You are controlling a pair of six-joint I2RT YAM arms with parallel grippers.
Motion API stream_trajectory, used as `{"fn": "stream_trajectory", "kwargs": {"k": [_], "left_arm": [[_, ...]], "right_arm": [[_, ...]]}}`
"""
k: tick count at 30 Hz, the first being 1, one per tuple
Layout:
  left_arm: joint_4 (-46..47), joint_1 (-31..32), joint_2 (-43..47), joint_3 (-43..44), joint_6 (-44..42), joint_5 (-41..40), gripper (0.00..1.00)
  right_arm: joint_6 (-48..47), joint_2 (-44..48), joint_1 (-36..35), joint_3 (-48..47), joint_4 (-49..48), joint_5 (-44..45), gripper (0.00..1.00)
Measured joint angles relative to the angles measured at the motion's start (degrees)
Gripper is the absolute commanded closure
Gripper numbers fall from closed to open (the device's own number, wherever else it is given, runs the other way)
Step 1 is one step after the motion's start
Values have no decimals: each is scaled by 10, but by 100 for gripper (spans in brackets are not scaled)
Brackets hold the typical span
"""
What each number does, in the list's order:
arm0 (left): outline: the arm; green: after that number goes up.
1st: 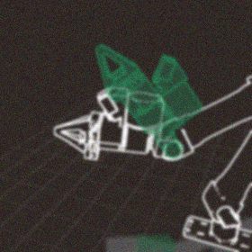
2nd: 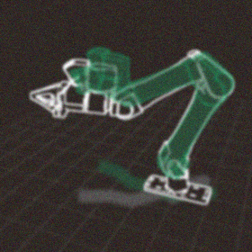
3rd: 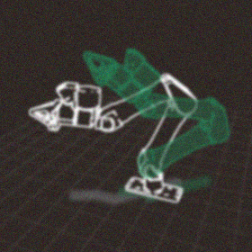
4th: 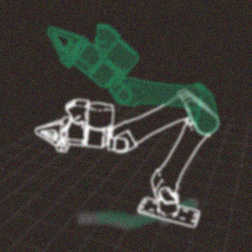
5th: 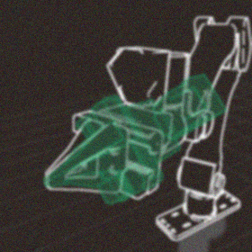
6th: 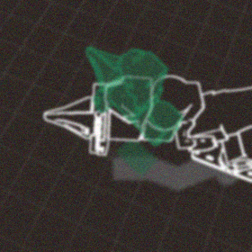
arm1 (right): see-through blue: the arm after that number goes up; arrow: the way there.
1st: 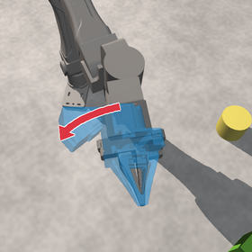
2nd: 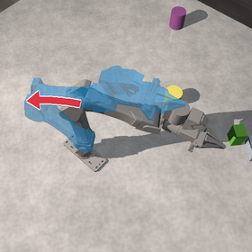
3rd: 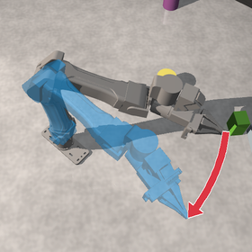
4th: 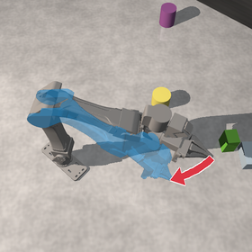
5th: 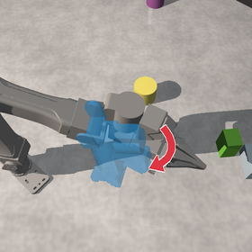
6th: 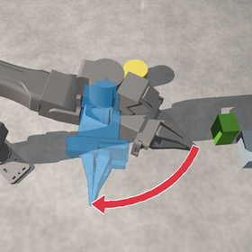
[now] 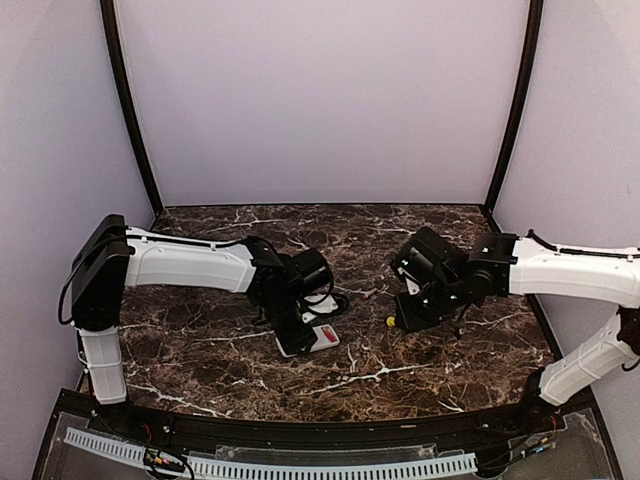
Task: Unload the batteries from the remote control
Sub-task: Remove the battery from the remote control without the battery cover.
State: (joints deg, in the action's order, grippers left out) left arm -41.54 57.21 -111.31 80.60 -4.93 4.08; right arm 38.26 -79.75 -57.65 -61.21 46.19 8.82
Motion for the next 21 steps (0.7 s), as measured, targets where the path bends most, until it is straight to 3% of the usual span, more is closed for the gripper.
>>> {"fn": "stream_trajectory", "kwargs": {"k": [6, 10, 15, 21], "left_arm": [[1, 22, 16, -5, -50, -203, 64], [75, 43, 42, -43, -155, -365, 62], [303, 59, 85, -164, -394, -497, 60], [600, 61, 91, -279, -681, -538, 61]], "right_arm": [[2, 58, 47, 49, -42, -31, 100], [2, 80, 61, 65, -62, -50, 100], [-2, 93, 67, 73, -79, -63, 100], [-3, 110, 76, 85, -99, -73, 100]]}}
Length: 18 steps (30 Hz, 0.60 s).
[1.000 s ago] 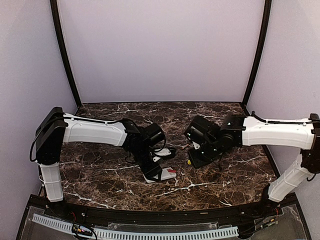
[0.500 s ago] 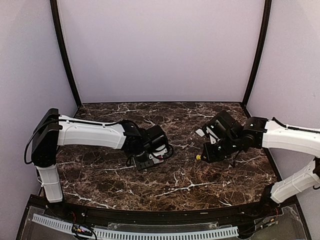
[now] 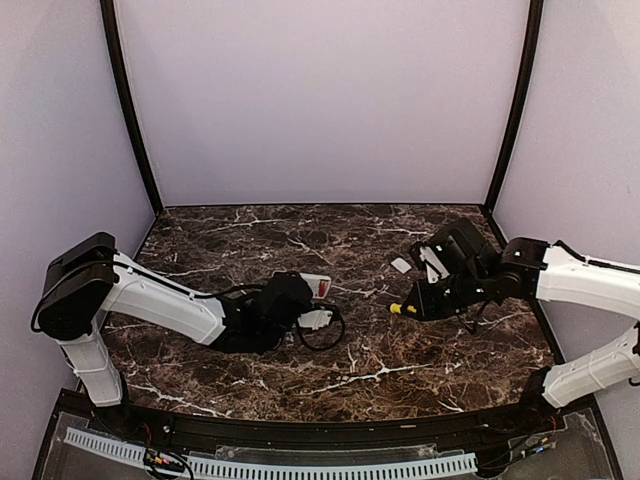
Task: Unload the batteries from the remote control
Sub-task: Remove the battery from the remote control without the battery cover.
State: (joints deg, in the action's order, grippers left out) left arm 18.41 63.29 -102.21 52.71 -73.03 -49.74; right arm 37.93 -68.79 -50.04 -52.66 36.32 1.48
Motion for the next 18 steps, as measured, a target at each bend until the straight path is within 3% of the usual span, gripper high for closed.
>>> {"fn": "stream_trajectory", "kwargs": {"k": [5, 9, 12, 18], "left_arm": [[113, 0, -1, -3, -93, -14, 62], [91, 0, 4, -2, -82, -3, 62], [-40, 0, 30, 25, -3, 42, 61], [-291, -1, 113, 137, 206, 211, 62]], "right_arm": [[-1, 8, 6, 9, -5, -6, 100], [-4, 11, 9, 14, -12, -16, 100], [-6, 24, 12, 20, -25, -33, 100], [-20, 59, 20, 26, -64, -71, 100]]}}
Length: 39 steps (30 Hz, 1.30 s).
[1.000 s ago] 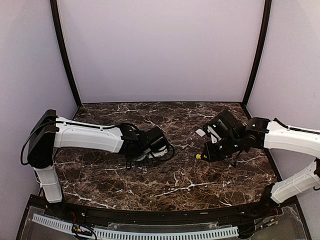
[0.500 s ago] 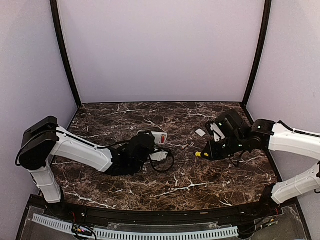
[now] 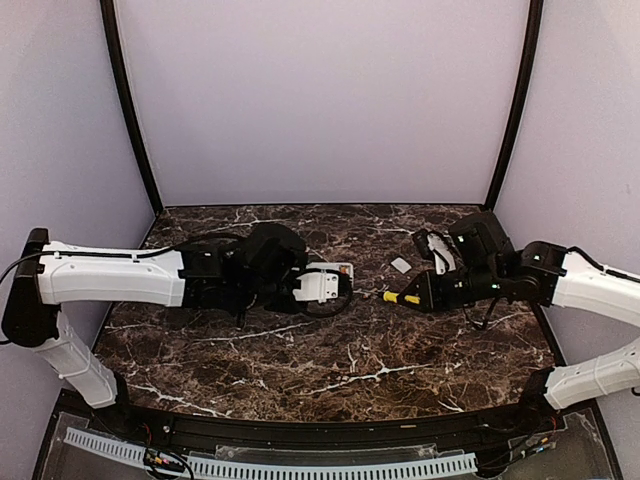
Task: Unload the batteries from the remote control
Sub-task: Remove the battery from the remote control without the battery cover.
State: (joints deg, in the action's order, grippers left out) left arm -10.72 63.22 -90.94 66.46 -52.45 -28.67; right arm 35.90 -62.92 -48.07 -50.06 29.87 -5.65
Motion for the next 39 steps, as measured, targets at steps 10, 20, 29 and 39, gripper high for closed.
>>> {"fn": "stream_trajectory", "kwargs": {"k": [10, 20, 29, 39], "left_arm": [[-159, -1, -22, 21, 162, 153, 63], [-194, -1, -37, 21, 194, 196, 63], [-199, -1, -40, 21, 202, 210, 63], [-213, -1, -50, 28, 202, 221, 63]], "right_arm": [[-12, 19, 1, 10, -20, -53, 100], [-18, 2, 1, 11, -19, -86, 100], [-38, -59, -12, 0, -21, -122, 100], [-44, -87, -14, -1, -26, -137, 100]]}}
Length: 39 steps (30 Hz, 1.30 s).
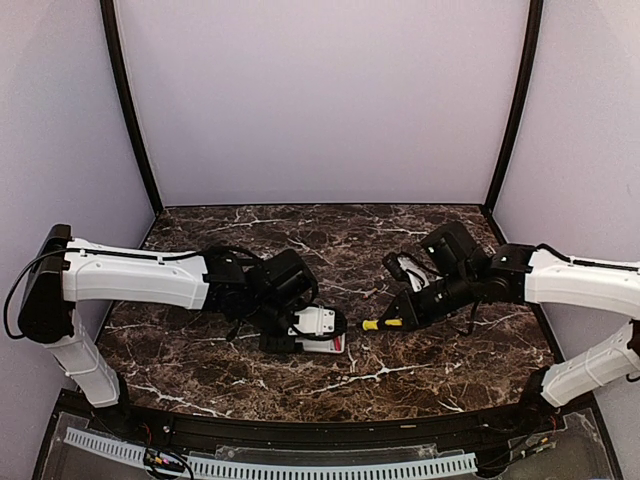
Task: Unload the batteries from the remote control
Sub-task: Remove the battery from the remote control without the battery cover.
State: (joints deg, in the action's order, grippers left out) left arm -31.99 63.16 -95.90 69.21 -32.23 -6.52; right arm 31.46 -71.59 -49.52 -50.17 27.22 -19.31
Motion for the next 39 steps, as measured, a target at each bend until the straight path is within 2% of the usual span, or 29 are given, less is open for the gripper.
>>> {"fn": "stream_trajectory", "kwargs": {"k": [14, 24, 39], "left_arm": [[-9, 0, -8, 2, 6, 3, 64], [-12, 0, -19, 2, 12, 6, 64], [-12, 0, -19, 9, 12, 5, 64]], "right_arm": [[-5, 14, -2, -1, 13, -3, 100], [1, 32, -3, 5, 14, -51, 100], [3, -5, -4, 9, 16, -44, 100]]}}
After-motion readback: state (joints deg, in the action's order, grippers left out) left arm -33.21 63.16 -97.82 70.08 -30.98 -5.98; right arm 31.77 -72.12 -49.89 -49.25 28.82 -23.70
